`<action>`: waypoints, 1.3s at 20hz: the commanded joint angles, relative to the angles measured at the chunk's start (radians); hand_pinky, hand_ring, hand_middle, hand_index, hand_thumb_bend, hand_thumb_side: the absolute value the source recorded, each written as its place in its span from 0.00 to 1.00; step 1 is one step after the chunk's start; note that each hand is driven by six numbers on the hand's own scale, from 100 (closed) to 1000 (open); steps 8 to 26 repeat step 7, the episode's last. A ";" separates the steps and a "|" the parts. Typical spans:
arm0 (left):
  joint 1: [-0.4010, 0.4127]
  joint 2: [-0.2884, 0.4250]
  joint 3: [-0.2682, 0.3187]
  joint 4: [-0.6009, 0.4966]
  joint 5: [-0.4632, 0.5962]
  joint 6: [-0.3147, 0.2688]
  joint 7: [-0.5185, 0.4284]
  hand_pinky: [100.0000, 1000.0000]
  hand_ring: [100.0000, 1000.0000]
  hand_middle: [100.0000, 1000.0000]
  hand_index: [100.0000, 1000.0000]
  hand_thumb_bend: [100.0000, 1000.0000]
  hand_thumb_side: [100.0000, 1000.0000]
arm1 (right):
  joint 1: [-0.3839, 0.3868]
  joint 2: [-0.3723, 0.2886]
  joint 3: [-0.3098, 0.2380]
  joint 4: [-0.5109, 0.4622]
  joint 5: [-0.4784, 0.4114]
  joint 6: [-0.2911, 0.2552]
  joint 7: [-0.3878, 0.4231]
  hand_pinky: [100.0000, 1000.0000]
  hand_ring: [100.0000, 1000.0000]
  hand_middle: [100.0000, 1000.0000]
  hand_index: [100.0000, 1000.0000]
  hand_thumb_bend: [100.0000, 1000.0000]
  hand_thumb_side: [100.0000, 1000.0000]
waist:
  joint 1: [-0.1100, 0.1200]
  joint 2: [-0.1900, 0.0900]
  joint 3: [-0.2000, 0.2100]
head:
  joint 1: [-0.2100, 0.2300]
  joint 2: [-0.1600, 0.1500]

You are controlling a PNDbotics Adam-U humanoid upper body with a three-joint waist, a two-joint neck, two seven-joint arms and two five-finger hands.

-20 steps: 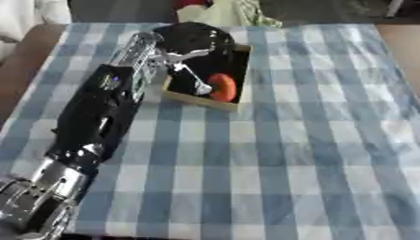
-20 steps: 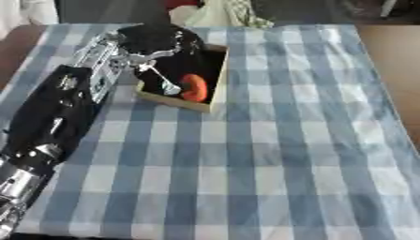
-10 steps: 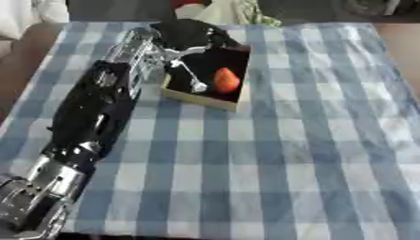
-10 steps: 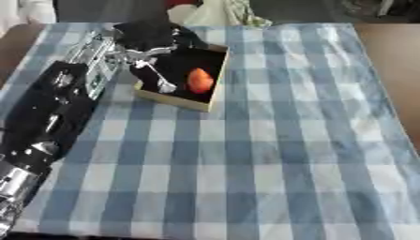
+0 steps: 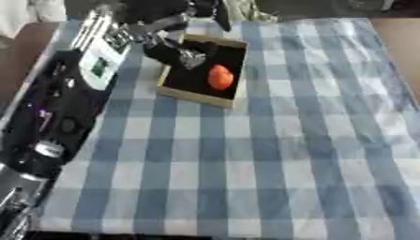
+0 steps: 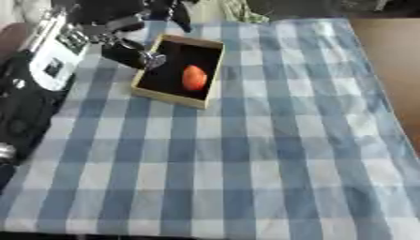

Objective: Pick up objects on the table and place them in the box.

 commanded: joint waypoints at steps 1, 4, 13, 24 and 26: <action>0.002 0.070 -0.010 -0.116 0.095 0.028 -0.038 0.50 0.55 0.50 0.37 0.00 0.11 | -0.002 -0.034 -0.008 -0.021 0.005 0.000 -0.007 0.73 0.74 0.65 0.75 0.00 0.58 | -0.002 -0.020 0.002 | -0.008 -0.001; 0.021 0.093 -0.022 -0.161 0.134 0.028 -0.077 0.49 0.55 0.50 0.44 0.00 0.17 | -0.002 -0.035 -0.008 -0.021 0.007 0.000 -0.009 0.73 0.74 0.65 0.75 0.00 0.58 | -0.003 -0.023 0.004 | -0.007 -0.002; 0.040 0.122 -0.036 -0.182 0.179 0.036 -0.130 0.45 0.53 0.47 0.44 0.00 0.17 | 0.000 -0.037 -0.009 -0.021 0.009 0.000 -0.011 0.73 0.74 0.65 0.75 0.00 0.58 | -0.002 -0.024 0.006 | -0.008 -0.001; 0.040 0.122 -0.036 -0.182 0.179 0.036 -0.130 0.45 0.53 0.47 0.44 0.00 0.17 | 0.000 -0.037 -0.009 -0.021 0.009 0.000 -0.011 0.73 0.74 0.65 0.75 0.00 0.58 | -0.002 -0.024 0.006 | -0.008 -0.001; 0.040 0.122 -0.036 -0.182 0.179 0.036 -0.130 0.45 0.53 0.47 0.44 0.00 0.17 | 0.000 -0.037 -0.009 -0.021 0.009 0.000 -0.011 0.73 0.74 0.65 0.75 0.00 0.58 | -0.002 -0.024 0.006 | -0.008 -0.001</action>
